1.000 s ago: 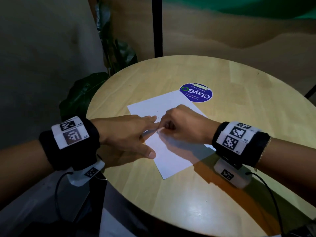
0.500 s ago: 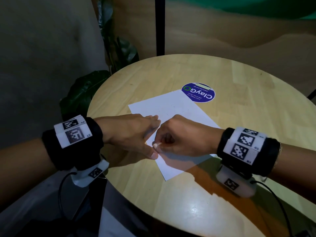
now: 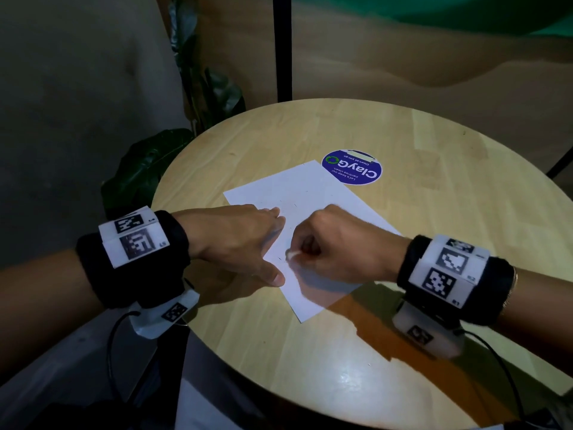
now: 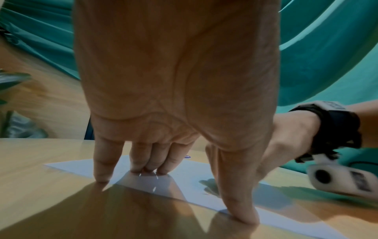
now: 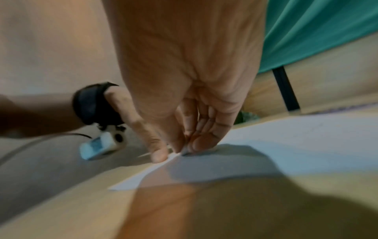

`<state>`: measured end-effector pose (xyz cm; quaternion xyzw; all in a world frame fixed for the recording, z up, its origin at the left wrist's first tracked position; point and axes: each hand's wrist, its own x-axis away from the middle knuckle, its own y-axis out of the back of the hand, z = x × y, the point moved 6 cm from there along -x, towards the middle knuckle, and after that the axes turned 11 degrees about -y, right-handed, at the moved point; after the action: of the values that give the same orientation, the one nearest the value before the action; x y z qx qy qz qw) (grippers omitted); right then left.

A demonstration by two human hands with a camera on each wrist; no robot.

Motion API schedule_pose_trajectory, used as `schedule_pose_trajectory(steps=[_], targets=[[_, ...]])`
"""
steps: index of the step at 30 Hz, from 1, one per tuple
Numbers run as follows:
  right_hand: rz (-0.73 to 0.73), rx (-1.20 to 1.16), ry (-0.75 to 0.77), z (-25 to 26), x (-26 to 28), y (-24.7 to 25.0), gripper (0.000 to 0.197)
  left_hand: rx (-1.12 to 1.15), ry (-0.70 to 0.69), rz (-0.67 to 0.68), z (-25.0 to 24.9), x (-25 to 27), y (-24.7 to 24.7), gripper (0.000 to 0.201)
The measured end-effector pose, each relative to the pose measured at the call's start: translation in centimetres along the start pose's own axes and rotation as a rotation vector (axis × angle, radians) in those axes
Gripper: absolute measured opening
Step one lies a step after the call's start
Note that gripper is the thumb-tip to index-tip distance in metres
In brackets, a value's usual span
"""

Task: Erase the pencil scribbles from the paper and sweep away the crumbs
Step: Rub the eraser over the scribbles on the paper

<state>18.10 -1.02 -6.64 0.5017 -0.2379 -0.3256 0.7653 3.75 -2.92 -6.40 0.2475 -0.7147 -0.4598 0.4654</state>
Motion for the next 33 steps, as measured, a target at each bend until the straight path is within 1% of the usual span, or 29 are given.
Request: schedule_pose_trajectory(steps=[1, 2, 5, 6, 7, 9, 10, 11, 14, 15, 16, 19, 20, 22, 23, 24, 27, 29, 31, 32, 33], targets=[[0.037, -0.011, 0.021, 0.6, 0.5, -0.5, 0.033, -0.004, 0.0, 0.007, 0.1, 0.0, 0.0, 0.073], [0.042, -0.014, 0.02, 0.8, 0.7, -0.5, 0.032, 0.001, 0.0, 0.01, 0.0, 0.0, 0.0, 0.074], [-0.073, 0.058, -0.096, -1.1, -0.3, 0.9, 0.026, 0.014, 0.003, -0.008, -0.2, 0.0, 0.0, 0.063], [-0.088, 0.058, -0.102, -1.4, -0.5, 1.2, 0.025, 0.011, 0.003, -0.017, -0.3, 0.0, 0.0, 0.062], [-0.076, 0.054, -0.087, -1.2, -0.4, 1.2, 0.026, 0.011, 0.004, -0.016, -0.3, 0.0, 0.0, 0.062], [-0.003, 0.037, -0.027, -0.1, 0.3, 0.4, 0.031, 0.011, 0.007, -0.009, -0.3, 0.0, 0.0, 0.07], [0.022, 0.026, -0.004, 0.5, 0.9, 0.1, 0.032, 0.008, 0.004, -0.01, -0.2, 0.0, 0.0, 0.07], [0.017, 0.036, -0.002, 0.6, 1.1, 0.1, 0.032, 0.004, -0.001, -0.013, -0.3, 0.0, 0.0, 0.066], [-0.096, 0.069, -0.092, -1.7, -0.2, 1.8, 0.03, 0.006, 0.004, -0.02, -0.5, -0.1, 0.0, 0.059], [-0.11, 0.06, -0.097, -2.0, -0.3, 2.0, 0.029, 0.005, 0.007, -0.014, -0.6, 0.0, 0.1, 0.058], [-0.095, 0.058, -0.083, -1.7, -0.1, 1.8, 0.03, 0.001, 0.011, -0.004, -0.6, 0.0, 0.1, 0.058], [0.023, 0.028, -0.003, 0.6, 1.5, 0.1, 0.027, 0.001, 0.001, 0.004, -0.7, 0.1, 0.2, 0.06], [0.017, 0.037, -0.012, 0.5, 1.4, 0.1, 0.027, 0.004, -0.004, -0.002, -0.8, 0.1, 0.2, 0.059], [-0.081, 0.088, -0.095, -1.5, 0.1, 1.4, 0.029, 0.003, -0.007, 0.004, -1.0, 0.1, 0.3, 0.058], [-0.12, 0.08, -0.115, -2.3, -0.4, 2.1, 0.029, -0.003, -0.005, 0.012, -1.0, 0.2, 0.3, 0.057], [-0.128, 0.073, -0.114, -2.6, -0.5, 2.3, 0.028, -0.007, 0.001, 0.023, -1.0, 0.2, 0.4, 0.057], [-0.025, 0.063, -0.03, -0.4, 0.9, 0.8, 0.031, 0.005, 0.004, 0.033, -1.1, 0.5, 0.4, 0.057], [-0.004, 0.039, -0.033, -0.3, 1.4, 0.5, 0.029, 0.01, -0.002, 0.027, -1.3, 0.5, 0.5, 0.057], [-0.089, 0.067, -0.124, -2.4, 0.0, 1.9, 0.027, 0.007, 0.006, 0.022, -1.3, 0.5, 0.6, 0.056], [-0.125, 0.06, -0.146, -3.3, -0.5, 2.5, 0.025, 0.005, 0.013, 0.023, -1.3, 0.4, 0.5, 0.056], [-0.13, 0.057, -0.146, -3.4, -0.6, 2.7, 0.023, 0.006, 0.018, 0.024, -1.2, 0.3, 0.5, 0.057]])
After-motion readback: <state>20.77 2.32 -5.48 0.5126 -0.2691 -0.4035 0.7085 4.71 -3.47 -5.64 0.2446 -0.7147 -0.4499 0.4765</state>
